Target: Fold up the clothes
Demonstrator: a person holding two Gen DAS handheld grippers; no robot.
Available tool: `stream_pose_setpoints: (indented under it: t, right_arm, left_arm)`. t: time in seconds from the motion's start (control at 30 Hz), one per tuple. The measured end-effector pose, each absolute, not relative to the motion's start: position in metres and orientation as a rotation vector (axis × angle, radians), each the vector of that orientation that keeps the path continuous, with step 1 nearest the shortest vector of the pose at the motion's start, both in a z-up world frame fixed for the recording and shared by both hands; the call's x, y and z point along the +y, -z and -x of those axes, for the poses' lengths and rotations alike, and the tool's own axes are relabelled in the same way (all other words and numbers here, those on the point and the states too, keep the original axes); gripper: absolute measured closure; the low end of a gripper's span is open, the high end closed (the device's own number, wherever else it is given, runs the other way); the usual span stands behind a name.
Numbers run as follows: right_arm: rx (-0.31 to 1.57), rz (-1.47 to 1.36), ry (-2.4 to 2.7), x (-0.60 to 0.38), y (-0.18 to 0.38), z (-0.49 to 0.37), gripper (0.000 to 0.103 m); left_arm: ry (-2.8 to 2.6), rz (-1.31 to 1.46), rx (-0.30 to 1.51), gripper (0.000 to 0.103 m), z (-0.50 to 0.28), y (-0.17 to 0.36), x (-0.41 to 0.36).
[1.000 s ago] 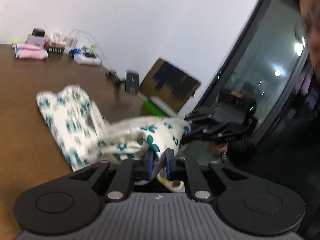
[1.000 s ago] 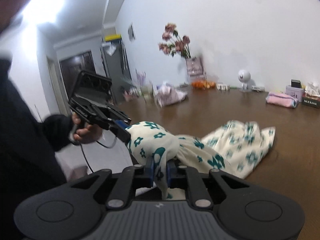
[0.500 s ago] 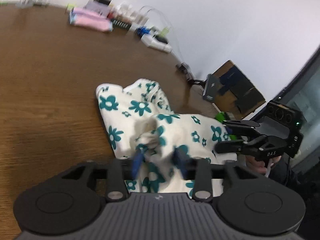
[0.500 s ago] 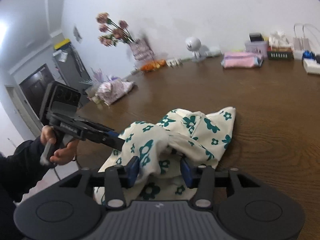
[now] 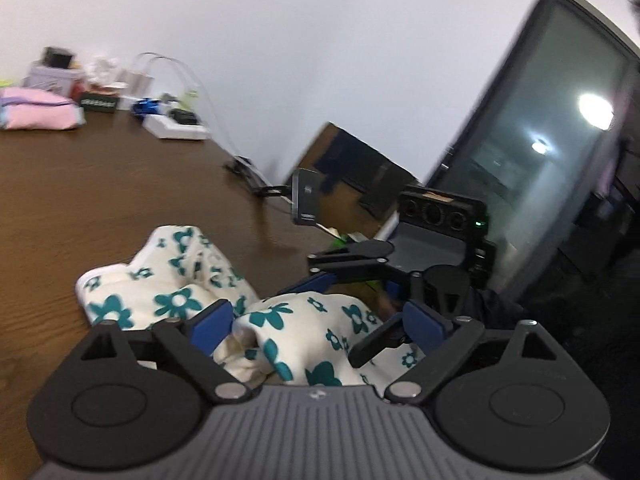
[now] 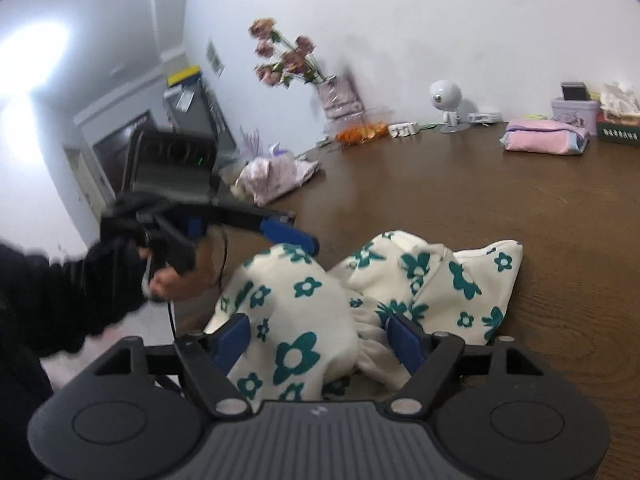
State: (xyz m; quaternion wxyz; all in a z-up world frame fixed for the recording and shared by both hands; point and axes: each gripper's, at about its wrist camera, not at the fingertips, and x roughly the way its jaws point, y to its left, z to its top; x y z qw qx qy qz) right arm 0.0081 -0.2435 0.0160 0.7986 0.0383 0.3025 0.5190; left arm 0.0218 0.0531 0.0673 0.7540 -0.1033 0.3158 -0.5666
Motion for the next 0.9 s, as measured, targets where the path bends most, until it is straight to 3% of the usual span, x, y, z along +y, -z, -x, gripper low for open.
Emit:
stream_pose_setpoints:
  t: [0.1,0.17,0.23,0.27,0.3,0.37,0.4,0.6,0.67,0.73,0.77,0.83,0.87,0.9]
  right_arm:
    - [0.637,-0.032,-1.129,-0.244,-0.012,0.0,0.015]
    - [0.634,0.015,-1.125,-0.241,-0.008,0.005,0.015]
    - [0.65,0.053,-1.119,-0.233,-0.001,0.004,0.033]
    - [0.658,0.068,-1.118,-0.229,0.001,0.003,0.063]
    - [0.663,0.061,-1.132,-0.228,0.0,0.003,0.079]
    - [0.645,0.047,-1.176,-0.231,-0.009,0.011,0.084]
    - [0.629,0.053,-1.204,-0.233,-0.015,0.019,0.085]
    - [0.61,0.07,-1.32,-0.235,-0.03,0.052,0.086]
    - [0.616,0.053,-1.334,-0.234,-0.03,0.055,0.086]
    - [0.615,0.051,-1.335,-0.234,-0.032,0.059,0.086]
    - [0.615,0.057,-1.33,-0.234,-0.032,0.061,0.085]
    - [0.62,0.082,-1.302,-0.234,-0.032,0.065,0.077]
    - [0.61,0.087,-1.278,-0.236,-0.033,0.068,0.064]
    - [0.575,0.086,-1.266,-0.241,-0.034,0.072,0.041]
  left_arm:
    - [1.255,0.194,0.731,0.007,-0.026,-0.06,0.046]
    - [1.265,0.172,0.763,0.007,-0.028,-0.055,0.04]
    - [1.257,0.141,0.788,0.011,-0.03,-0.051,0.034]
    - [1.256,0.131,0.786,0.012,-0.027,-0.052,0.034]
    - [1.255,0.12,0.776,0.012,-0.024,-0.054,0.035]
    - [1.247,0.108,0.723,0.009,-0.014,-0.06,0.04]
    - [1.228,0.09,0.681,0.0,-0.004,-0.065,0.044]
    - [1.292,-0.19,0.548,0.0,0.055,-0.072,0.024]
    - [1.322,-0.292,0.571,0.006,0.064,-0.064,0.014]
    - [1.355,-0.316,0.632,0.048,0.064,-0.054,0.007]
    - [1.371,-0.321,0.666,0.054,0.063,-0.049,0.004]
    - [1.381,-0.273,0.681,0.066,0.062,-0.047,0.007]
    - [1.383,-0.24,0.686,0.066,0.062,-0.047,0.01]
    - [1.39,-0.199,0.694,0.068,0.063,-0.046,0.014]
